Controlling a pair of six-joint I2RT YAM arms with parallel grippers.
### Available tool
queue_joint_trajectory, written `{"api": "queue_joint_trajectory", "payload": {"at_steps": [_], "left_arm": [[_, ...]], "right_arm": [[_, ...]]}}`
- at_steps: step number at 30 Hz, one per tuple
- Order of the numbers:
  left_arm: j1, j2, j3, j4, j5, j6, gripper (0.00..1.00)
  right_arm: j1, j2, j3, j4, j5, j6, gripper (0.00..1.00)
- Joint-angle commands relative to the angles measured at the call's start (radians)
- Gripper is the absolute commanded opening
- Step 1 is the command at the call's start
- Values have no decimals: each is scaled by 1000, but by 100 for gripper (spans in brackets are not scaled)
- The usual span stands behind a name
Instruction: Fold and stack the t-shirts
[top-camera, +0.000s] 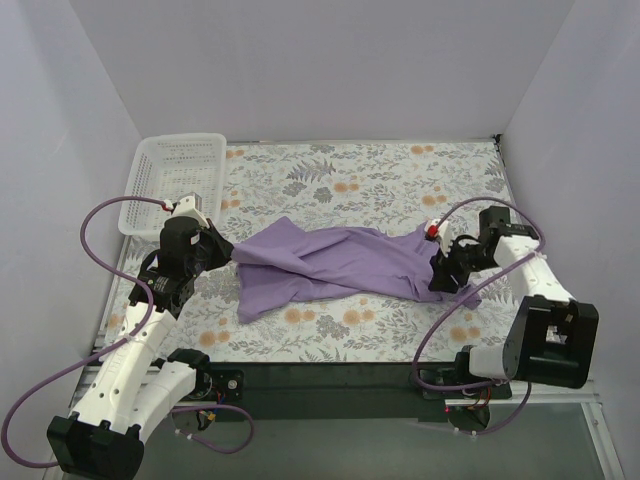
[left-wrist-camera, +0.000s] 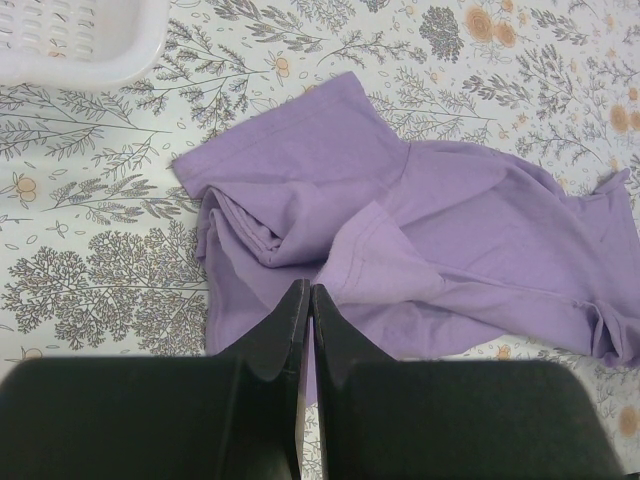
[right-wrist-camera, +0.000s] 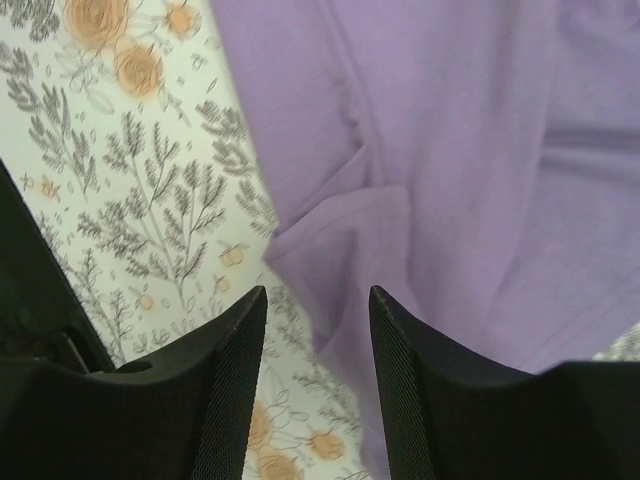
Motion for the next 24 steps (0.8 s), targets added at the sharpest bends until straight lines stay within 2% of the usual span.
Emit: {"api": "queue_joint_trajectory", "payload": {"at_steps": [1,7,17,20,24], "left_arm": [[-1,-22,-8,0,8,2,0],[-1,-19,-9,1,8,2,0],[-1,-11,-9,6,11,5,0],[-1,-8,-9,8,11,5,0],[-1,-8,-8,6,13,5,0]], "right_arm": [[13,97,117,8,-89,54,53],[47,229,181,16,-49,63,54],[87,327,181,46,-1,66,51],[90,335,172,54,0,69,47],[95,332,169,54,-7,71,30]]}}
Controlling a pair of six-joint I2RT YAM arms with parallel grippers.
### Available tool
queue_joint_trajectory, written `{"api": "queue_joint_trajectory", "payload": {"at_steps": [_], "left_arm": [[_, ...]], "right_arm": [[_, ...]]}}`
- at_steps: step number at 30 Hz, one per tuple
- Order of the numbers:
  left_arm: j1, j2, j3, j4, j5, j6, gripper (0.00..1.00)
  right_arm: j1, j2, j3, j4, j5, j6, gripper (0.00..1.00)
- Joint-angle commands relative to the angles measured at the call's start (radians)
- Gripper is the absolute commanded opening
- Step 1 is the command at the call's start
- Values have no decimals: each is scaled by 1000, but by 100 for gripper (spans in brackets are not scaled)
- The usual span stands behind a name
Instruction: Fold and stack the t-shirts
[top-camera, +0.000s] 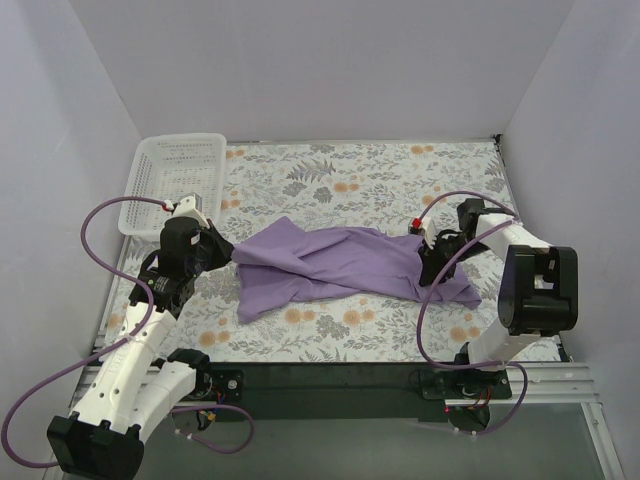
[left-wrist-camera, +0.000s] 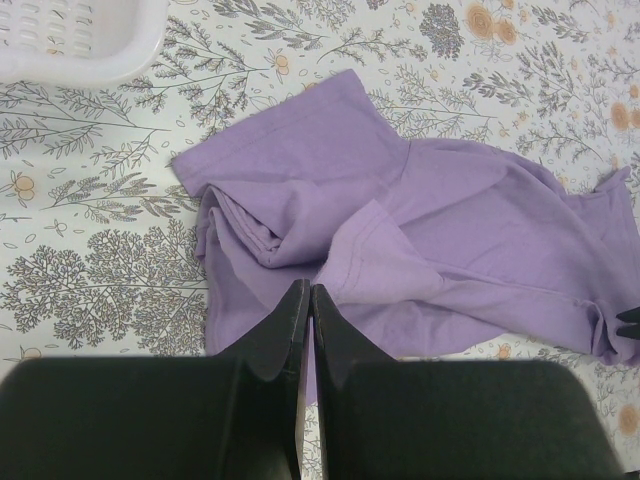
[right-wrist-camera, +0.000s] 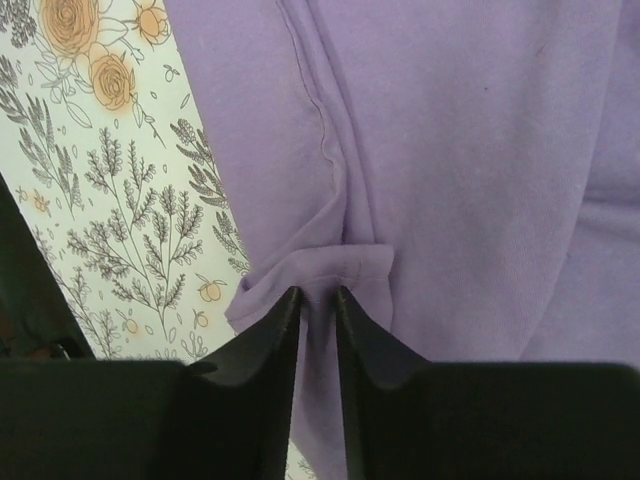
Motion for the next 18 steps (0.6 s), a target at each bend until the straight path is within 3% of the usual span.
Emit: {"api": "queue_joint_trajectory", "payload": {"at_steps": [1,3,4,13,18], "left_arm": [[-1,-8,-3,6,10,5,0],[-1,-8,0,3,7,6,0],[-1,-8,6,0,5,8,0],[-1,-30,46,-17,-19,13,0],[-1,-36,142,-10,-47,17,0]], "right_arm": [[7,-16,14,8,-12,6,25],[7,-36,17,9,-19,16,3],[7,-70,21,8,-17,24,1],[-30,-390,20,11,47,90,1],[-109,-504,129,11,50,145,1]]}}
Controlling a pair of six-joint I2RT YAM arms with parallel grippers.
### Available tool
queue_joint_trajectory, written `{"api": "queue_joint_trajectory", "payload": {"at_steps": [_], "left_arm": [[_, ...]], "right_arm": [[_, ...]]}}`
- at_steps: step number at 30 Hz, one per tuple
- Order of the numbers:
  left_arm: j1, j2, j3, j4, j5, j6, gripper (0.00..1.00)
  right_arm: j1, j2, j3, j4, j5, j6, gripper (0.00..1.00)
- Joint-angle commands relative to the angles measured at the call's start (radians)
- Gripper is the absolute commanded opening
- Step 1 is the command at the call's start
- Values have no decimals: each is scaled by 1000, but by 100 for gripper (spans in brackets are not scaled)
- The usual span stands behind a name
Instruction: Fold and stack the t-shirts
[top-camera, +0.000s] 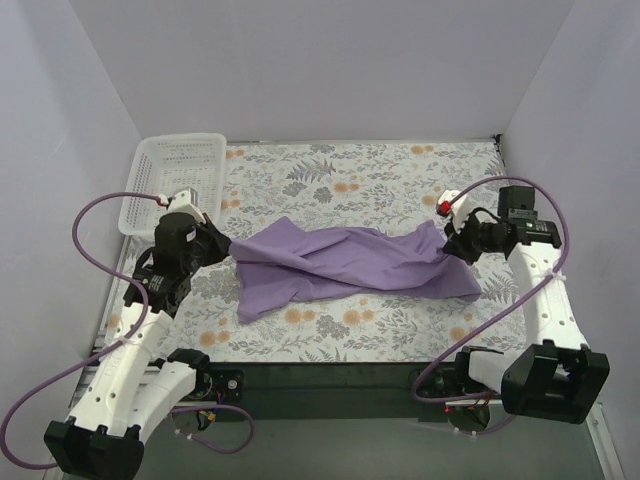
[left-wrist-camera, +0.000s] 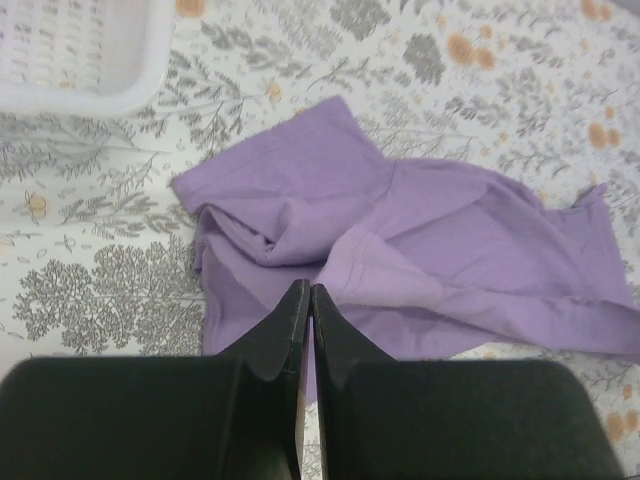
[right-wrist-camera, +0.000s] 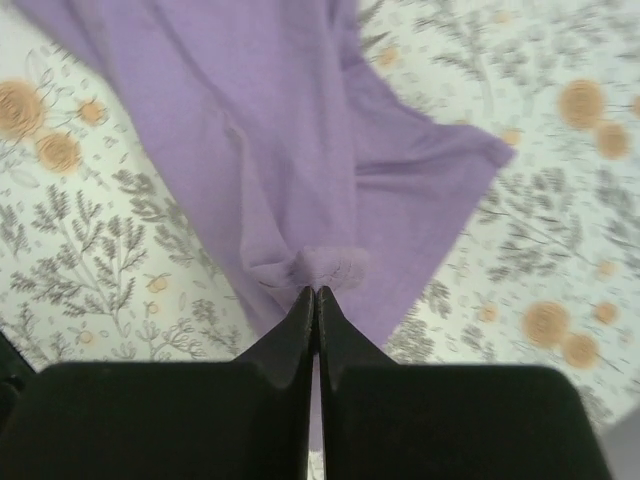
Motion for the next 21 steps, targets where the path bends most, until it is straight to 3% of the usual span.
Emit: {"api": "queue_joint_trajectory", "payload": {"at_steps": [1,9,16,21], "left_arm": [[-1,-30,123,21,-40,17,0],[-1,-12,374,87,-151,51,0],[-1,59,673,165,-188,108,0],[-1,137,960,229,-137,125,0]], "right_arm": [[-68,-81,118,4,-3,71,1],[-117,-160,473,51,63,240,1],[-119,-166,734,246,330,438,1],[-119,-132,932,306,427,527,1]]}}
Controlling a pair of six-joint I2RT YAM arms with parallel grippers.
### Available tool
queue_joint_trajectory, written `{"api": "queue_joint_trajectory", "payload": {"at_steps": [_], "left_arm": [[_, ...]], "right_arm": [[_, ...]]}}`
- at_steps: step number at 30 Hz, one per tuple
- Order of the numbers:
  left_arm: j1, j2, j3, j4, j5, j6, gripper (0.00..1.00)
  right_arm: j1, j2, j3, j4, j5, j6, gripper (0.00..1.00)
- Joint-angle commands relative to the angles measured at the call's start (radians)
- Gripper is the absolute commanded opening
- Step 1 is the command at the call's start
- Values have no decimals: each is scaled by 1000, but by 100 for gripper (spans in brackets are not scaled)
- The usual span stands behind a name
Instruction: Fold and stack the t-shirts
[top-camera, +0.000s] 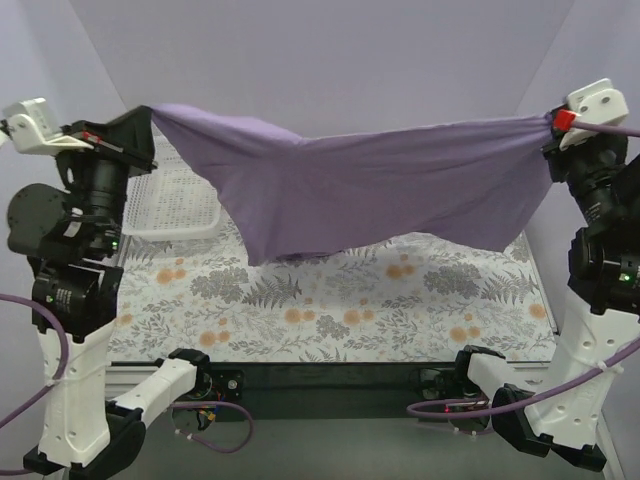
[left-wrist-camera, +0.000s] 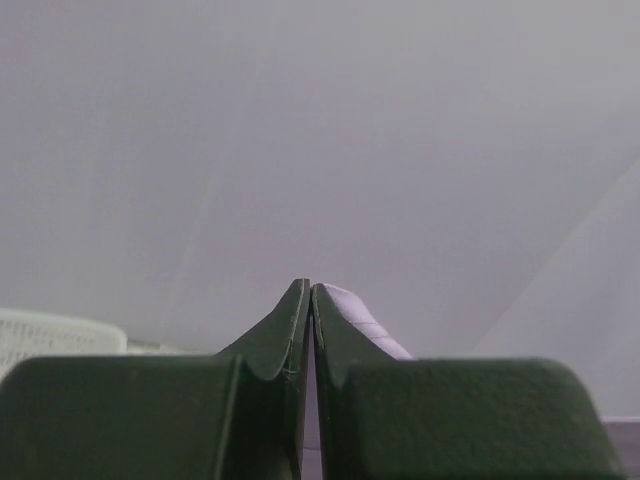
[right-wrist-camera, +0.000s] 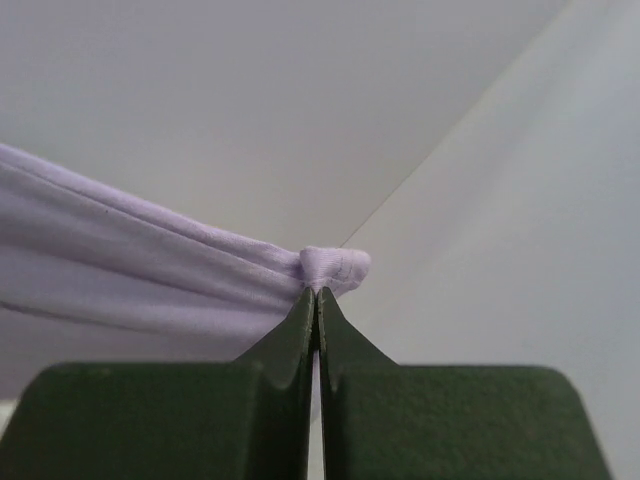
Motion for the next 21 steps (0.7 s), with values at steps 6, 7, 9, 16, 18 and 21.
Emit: {"api": "queue_joint_trajectory", "payload": {"at_steps": [6,7,9,16,18,21], "left_arm": [[-3,74,355,172,42,4,0],[-4,77,369,178,55,-2,0],[-4,74,384,192,71,-14,0],[-12,60,309,205,46,3,0],[-16,69,268,213,34,15,0],[-18,94,155,222,11,33,0]], "right_arm": [[-6,65,359,163,190,128,1],[-5,66,372,167,199,126,1],[-6,60,386,175,210,119,1],[-6,48,288,177,166,115,1],[-6,48,231,180,105,120,1],[-6,43,73,201,2,134,1]]}}
